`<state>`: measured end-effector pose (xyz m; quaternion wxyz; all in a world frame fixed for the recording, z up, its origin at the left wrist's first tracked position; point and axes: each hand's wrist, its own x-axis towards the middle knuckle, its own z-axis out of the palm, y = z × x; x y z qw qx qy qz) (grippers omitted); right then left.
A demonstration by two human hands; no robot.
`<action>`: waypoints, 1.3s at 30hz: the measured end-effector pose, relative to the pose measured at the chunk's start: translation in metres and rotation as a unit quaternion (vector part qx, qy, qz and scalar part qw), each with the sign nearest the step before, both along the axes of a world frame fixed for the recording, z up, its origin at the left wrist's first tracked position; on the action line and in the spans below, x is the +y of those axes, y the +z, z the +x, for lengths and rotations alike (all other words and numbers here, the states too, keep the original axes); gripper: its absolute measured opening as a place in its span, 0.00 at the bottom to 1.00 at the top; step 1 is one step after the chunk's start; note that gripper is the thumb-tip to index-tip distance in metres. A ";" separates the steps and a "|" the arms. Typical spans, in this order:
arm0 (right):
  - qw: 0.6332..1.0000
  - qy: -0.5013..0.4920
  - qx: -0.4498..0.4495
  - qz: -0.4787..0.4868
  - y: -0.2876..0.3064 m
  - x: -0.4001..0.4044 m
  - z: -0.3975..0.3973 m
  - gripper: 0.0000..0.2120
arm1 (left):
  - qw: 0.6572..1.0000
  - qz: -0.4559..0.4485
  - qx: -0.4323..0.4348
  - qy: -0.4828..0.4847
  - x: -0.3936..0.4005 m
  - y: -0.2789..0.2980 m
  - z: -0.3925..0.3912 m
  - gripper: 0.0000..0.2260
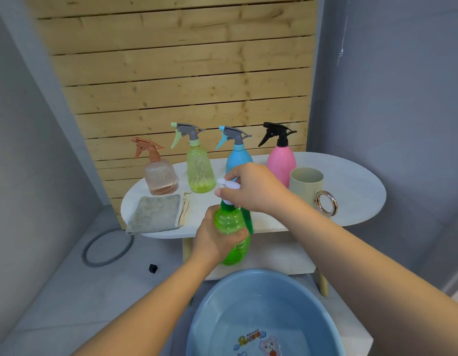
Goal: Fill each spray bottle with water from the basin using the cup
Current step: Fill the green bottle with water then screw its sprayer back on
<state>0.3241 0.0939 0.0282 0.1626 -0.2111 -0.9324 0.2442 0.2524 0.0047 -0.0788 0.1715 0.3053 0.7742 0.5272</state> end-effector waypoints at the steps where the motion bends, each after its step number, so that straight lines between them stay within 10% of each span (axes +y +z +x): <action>1: 0.997 0.017 0.000 -0.071 0.003 0.001 0.004 0.24 | 1.000 0.001 -0.010 0.001 0.001 0.001 0.001 0.27; 6: 0.946 0.001 0.031 -0.323 0.003 0.025 0.016 0.14 | 1.000 0.018 -0.018 -0.012 0.000 0.003 -0.002 0.24; 13: 0.941 0.138 0.011 -0.310 -0.033 0.033 0.016 0.15 | 0.998 0.041 -0.027 -0.045 0.001 0.006 -0.001 0.22; 27: 0.940 0.020 0.229 -0.253 -0.061 0.022 -0.003 0.16 | 0.996 0.051 -0.041 -0.053 0.008 0.011 0.001 0.25; 39: 0.968 0.006 0.188 -0.167 -0.061 0.031 -0.005 0.20 | 0.997 0.052 -0.039 -0.041 0.006 0.012 -0.001 0.19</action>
